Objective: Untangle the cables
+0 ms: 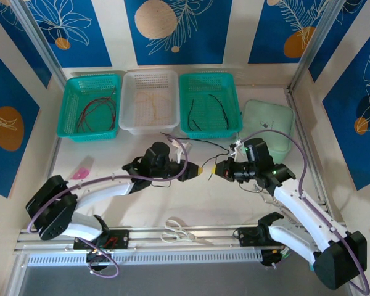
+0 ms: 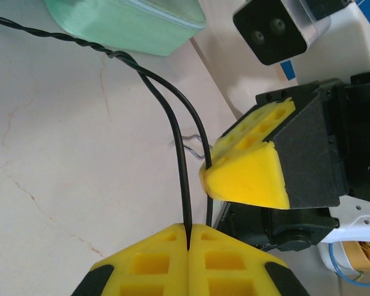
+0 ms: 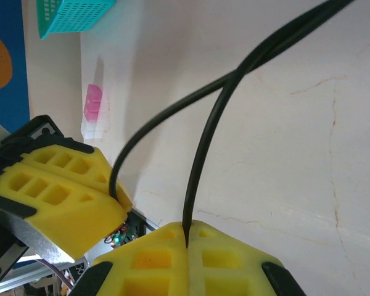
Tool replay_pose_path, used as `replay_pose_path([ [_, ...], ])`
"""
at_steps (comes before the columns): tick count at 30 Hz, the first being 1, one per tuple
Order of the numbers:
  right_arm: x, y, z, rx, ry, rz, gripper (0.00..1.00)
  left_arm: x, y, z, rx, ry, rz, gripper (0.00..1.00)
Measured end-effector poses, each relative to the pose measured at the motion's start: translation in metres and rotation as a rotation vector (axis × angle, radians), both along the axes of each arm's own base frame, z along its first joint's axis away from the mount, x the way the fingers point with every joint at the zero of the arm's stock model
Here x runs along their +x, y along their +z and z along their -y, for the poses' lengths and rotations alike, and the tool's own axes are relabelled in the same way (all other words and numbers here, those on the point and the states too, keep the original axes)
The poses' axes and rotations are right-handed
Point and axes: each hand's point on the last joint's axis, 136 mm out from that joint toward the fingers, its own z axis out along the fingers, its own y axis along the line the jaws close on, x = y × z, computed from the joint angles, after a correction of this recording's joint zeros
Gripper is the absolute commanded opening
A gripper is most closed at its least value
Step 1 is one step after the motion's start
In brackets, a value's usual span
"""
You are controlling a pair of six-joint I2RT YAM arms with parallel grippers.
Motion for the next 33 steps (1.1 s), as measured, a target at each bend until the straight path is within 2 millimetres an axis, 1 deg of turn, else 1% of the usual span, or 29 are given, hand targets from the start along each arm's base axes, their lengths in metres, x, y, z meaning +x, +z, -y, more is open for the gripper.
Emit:
replay_pose_path([
  [3, 0.001, 0.002, 0.006, 0.000, -0.023, 0.006, 0.00, 0.009, 0.000, -0.011, 0.033, 0.062, 0.015, 0.00],
  [5, 0.004, 0.007, 0.012, -0.012, -0.055, 0.023, 0.00, 0.016, 0.006, -0.023, 0.058, 0.124, 0.055, 0.00],
  [6, 0.006, 0.012, 0.016, -0.021, -0.074, 0.037, 0.00, 0.021, 0.014, -0.032, 0.069, 0.162, 0.094, 0.00],
  [8, 0.013, 0.028, 0.020, -0.036, -0.104, 0.077, 0.00, 0.027, 0.030, -0.047, 0.084, 0.223, 0.172, 0.00],
  [10, 0.022, 0.052, 0.022, -0.031, -0.128, 0.140, 0.00, 0.032, 0.051, -0.059, 0.105, 0.270, 0.255, 0.00],
  [12, 0.029, 0.078, 0.021, -0.009, -0.142, 0.204, 0.00, 0.038, 0.072, -0.066, 0.133, 0.294, 0.318, 0.00],
  [14, 0.034, 0.102, 0.018, 0.019, -0.142, 0.252, 0.00, 0.043, 0.098, -0.067, 0.160, 0.303, 0.371, 0.00],
  [16, 0.039, 0.124, 0.011, 0.036, -0.135, 0.298, 0.00, 0.048, 0.134, -0.067, 0.167, 0.306, 0.435, 0.00],
  [19, 0.045, 0.156, 0.000, 0.046, -0.117, 0.366, 0.00, 0.052, 0.179, -0.070, 0.165, 0.318, 0.523, 0.00],
  [22, 0.054, 0.194, -0.003, 0.051, -0.124, 0.452, 0.00, 0.056, 0.212, -0.073, 0.180, 0.330, 0.607, 0.00],
  [25, 0.063, 0.232, 0.002, 0.051, -0.168, 0.549, 0.00, 0.063, 0.238, -0.074, 0.203, 0.344, 0.687, 0.00],
  [28, 0.069, 0.260, 0.010, 0.039, -0.217, 0.633, 0.00, 0.071, 0.258, -0.077, 0.233, 0.365, 0.770, 0.00],
  [33, 0.081, 0.297, 0.030, -0.021, -0.326, 0.752, 0.00, 0.080, 0.281, -0.089, 0.297, 0.408, 0.882, 0.00],
])
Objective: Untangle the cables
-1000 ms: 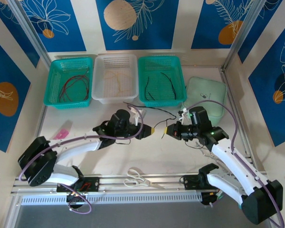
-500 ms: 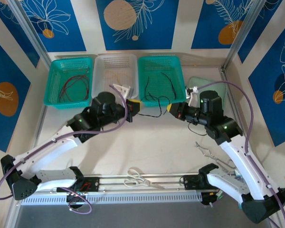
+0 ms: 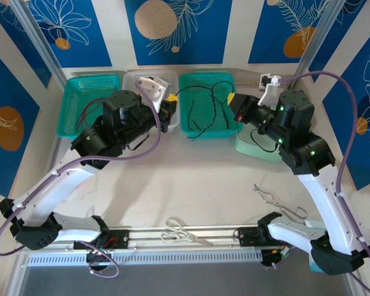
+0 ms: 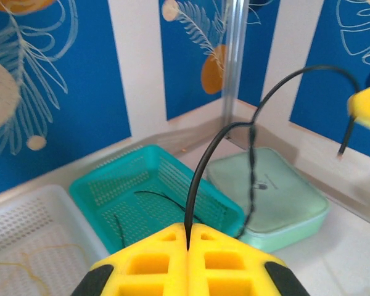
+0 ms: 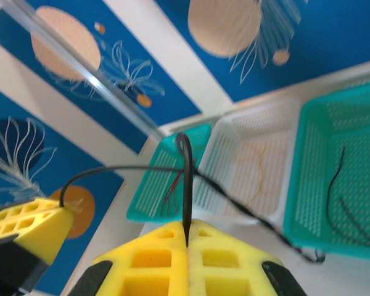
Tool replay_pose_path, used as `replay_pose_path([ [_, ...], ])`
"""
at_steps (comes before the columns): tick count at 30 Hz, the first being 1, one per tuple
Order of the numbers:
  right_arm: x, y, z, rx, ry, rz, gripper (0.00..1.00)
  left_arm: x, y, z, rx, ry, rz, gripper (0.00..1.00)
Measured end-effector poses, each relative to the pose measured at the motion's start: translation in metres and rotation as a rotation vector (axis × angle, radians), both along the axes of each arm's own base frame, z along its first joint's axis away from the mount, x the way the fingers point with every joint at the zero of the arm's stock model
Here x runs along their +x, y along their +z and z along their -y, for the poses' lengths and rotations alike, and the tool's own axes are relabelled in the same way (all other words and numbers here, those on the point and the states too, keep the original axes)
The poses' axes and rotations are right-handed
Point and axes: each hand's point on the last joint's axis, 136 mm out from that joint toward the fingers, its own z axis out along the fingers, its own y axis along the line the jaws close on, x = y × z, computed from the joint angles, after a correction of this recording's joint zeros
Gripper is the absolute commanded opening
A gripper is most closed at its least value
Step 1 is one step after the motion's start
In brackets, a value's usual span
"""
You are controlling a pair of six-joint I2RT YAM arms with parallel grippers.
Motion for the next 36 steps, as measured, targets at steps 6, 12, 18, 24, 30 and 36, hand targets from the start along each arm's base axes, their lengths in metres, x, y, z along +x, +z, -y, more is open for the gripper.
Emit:
replay_pose_path([
  [6, 0.008, 0.035, 0.021, -0.072, -0.118, 0.099, 0.00, 0.014, 0.024, -0.029, 0.029, 0.091, 0.068, 0.00],
  [12, 0.006, 0.053, 0.038, -0.149, -0.191, 0.162, 0.00, 0.032, 0.026, -0.059, 0.054, 0.176, 0.060, 0.00],
  [18, 0.008, 0.055, 0.064, -0.227, -0.277, 0.174, 0.00, 0.050, 0.010, -0.090, 0.070, 0.239, 0.013, 0.00],
  [24, 0.009, 0.055, 0.093, -0.289, -0.377, 0.167, 0.00, 0.062, -0.001, -0.121, 0.065, 0.294, -0.024, 0.00],
  [30, 0.006, 0.061, 0.090, -0.287, -0.337, 0.173, 0.02, 0.054, 0.000, -0.115, 0.044, 0.215, -0.048, 0.00],
  [36, 0.019, 0.034, 0.038, -0.159, -0.089, 0.063, 0.43, 0.040, 0.001, -0.100, 0.021, 0.108, -0.082, 0.00],
])
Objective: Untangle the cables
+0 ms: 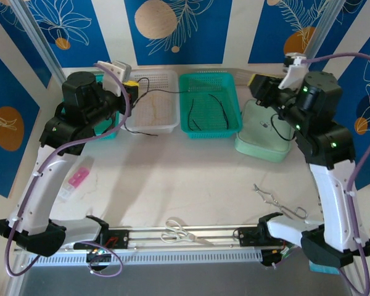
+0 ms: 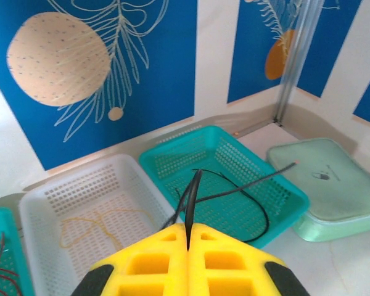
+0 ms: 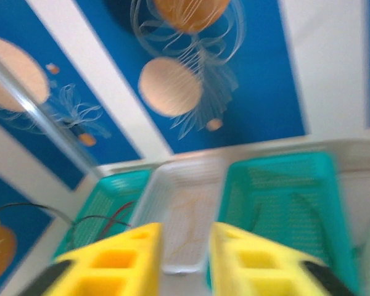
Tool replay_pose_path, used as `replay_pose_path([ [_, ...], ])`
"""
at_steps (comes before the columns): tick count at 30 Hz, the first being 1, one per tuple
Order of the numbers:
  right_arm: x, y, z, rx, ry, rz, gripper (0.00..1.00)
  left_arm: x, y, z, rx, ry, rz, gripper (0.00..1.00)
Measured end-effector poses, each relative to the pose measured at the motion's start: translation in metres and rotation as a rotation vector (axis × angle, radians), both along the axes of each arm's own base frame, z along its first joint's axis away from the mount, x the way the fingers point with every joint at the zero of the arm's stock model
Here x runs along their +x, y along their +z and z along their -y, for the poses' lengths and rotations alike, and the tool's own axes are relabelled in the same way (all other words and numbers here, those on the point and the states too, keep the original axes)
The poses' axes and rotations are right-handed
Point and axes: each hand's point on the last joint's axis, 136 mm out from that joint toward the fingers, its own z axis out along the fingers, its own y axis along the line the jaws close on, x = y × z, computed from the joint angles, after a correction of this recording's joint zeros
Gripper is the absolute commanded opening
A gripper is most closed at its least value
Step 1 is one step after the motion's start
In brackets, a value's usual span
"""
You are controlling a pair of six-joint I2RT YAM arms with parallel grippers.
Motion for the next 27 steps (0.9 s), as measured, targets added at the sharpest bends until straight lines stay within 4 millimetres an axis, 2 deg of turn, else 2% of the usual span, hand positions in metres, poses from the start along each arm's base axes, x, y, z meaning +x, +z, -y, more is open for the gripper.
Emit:
replay_pose_path([
  [3, 0.010, -0.033, -0.036, 0.063, 0.118, -0.117, 0.57, -0.005, 0.000, 0.006, -0.032, -0.034, -0.026, 0.00],
  [6, 0.015, -0.063, -0.073, 0.118, 0.199, -0.222, 0.66, -0.009, 0.000, 0.012, -0.075, -0.065, -0.054, 0.00],
  [8, 0.013, -0.078, -0.094, 0.163, 0.231, -0.271, 0.72, -0.009, 0.000, 0.016, -0.104, -0.080, -0.064, 0.00],
  [10, 0.008, -0.095, -0.118, 0.206, 0.253, -0.309, 0.84, -0.009, -0.002, 0.019, -0.126, -0.093, -0.081, 0.00],
  [14, 0.001, -0.121, -0.152, 0.245, 0.276, -0.354, 0.86, -0.010, -0.002, 0.022, -0.152, -0.105, -0.095, 0.00],
  [18, 0.021, -0.125, -0.167, 0.294, 0.266, -0.361, 0.86, -0.013, -0.001, 0.025, -0.170, -0.123, -0.108, 0.00],
  [22, 0.045, -0.119, -0.176, 0.320, 0.269, -0.358, 0.85, -0.015, -0.001, 0.027, -0.174, -0.140, -0.113, 0.00],
  [27, 0.068, -0.090, -0.179, 0.350, 0.297, -0.332, 0.85, -0.016, -0.001, 0.028, -0.175, -0.150, -0.116, 0.00],
])
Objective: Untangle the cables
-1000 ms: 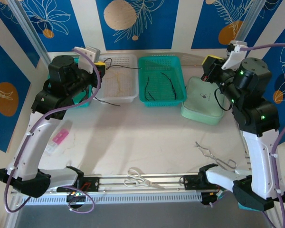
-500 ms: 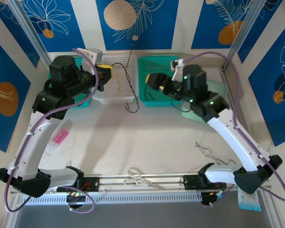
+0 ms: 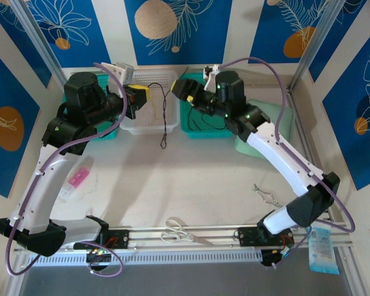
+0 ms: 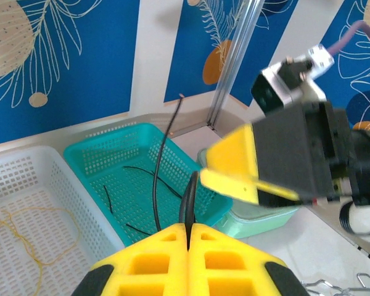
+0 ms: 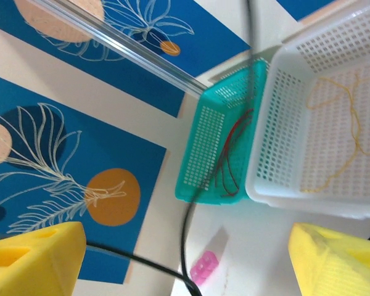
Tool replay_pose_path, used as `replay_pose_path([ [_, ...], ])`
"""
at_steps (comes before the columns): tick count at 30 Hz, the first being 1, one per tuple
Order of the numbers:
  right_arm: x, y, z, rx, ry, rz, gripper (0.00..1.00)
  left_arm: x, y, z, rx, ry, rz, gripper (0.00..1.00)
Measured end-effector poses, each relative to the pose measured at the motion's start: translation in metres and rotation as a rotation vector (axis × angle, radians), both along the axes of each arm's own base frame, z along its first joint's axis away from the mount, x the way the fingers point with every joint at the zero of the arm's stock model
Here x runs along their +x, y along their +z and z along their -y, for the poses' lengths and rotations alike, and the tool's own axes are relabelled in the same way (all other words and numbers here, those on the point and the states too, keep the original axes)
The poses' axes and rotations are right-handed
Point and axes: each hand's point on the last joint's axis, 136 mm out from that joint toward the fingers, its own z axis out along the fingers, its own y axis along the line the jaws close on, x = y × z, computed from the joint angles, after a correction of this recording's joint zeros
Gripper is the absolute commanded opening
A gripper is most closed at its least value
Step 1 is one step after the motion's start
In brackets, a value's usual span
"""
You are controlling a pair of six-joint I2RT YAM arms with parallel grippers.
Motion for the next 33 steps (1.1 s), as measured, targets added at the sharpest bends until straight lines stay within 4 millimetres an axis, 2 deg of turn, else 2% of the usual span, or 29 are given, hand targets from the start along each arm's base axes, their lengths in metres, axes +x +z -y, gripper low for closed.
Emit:
replay_pose_path([
  [3, 0.010, 0.014, 0.000, 0.017, 0.010, -0.001, 0.85, -0.001, 0.000, 0.001, -0.004, -0.008, -0.003, 0.00],
  [5, 0.016, 0.015, -0.003, 0.025, 0.018, -0.016, 0.85, -0.001, 0.000, 0.001, -0.004, -0.008, -0.004, 0.00],
  [9, 0.027, -0.003, -0.019, 0.024, 0.048, -0.086, 0.83, -0.001, -0.002, 0.001, -0.002, -0.009, -0.008, 0.00],
  [11, 0.034, -0.015, -0.031, 0.022, 0.067, -0.124, 0.77, -0.001, -0.004, 0.001, 0.000, -0.009, -0.012, 0.00],
  [12, 0.039, -0.021, -0.038, 0.018, 0.080, -0.142, 0.64, -0.001, -0.005, 0.001, 0.000, -0.009, -0.013, 0.00],
  [13, 0.042, -0.026, -0.044, 0.018, 0.091, -0.159, 0.23, -0.002, -0.005, 0.001, 0.001, -0.008, -0.014, 0.00],
  [14, 0.045, -0.030, -0.050, 0.017, 0.102, -0.170, 0.00, -0.002, -0.005, 0.001, 0.000, -0.008, -0.013, 0.00],
  [17, 0.049, -0.044, -0.063, 0.004, 0.132, -0.210, 0.00, -0.004, -0.004, 0.000, -0.001, -0.007, -0.009, 0.00],
  [20, 0.046, -0.050, -0.063, -0.013, 0.130, -0.229, 0.00, -0.006, -0.003, -0.003, 0.001, 0.002, -0.006, 0.00],
  [23, 0.040, -0.043, -0.054, -0.020, 0.107, -0.204, 0.00, -0.007, -0.004, -0.006, 0.005, 0.014, -0.001, 0.00],
  [33, 0.020, 0.011, -0.016, -0.019, 0.042, -0.061, 0.00, -0.004, -0.003, -0.011, 0.025, 0.044, 0.015, 0.00],
])
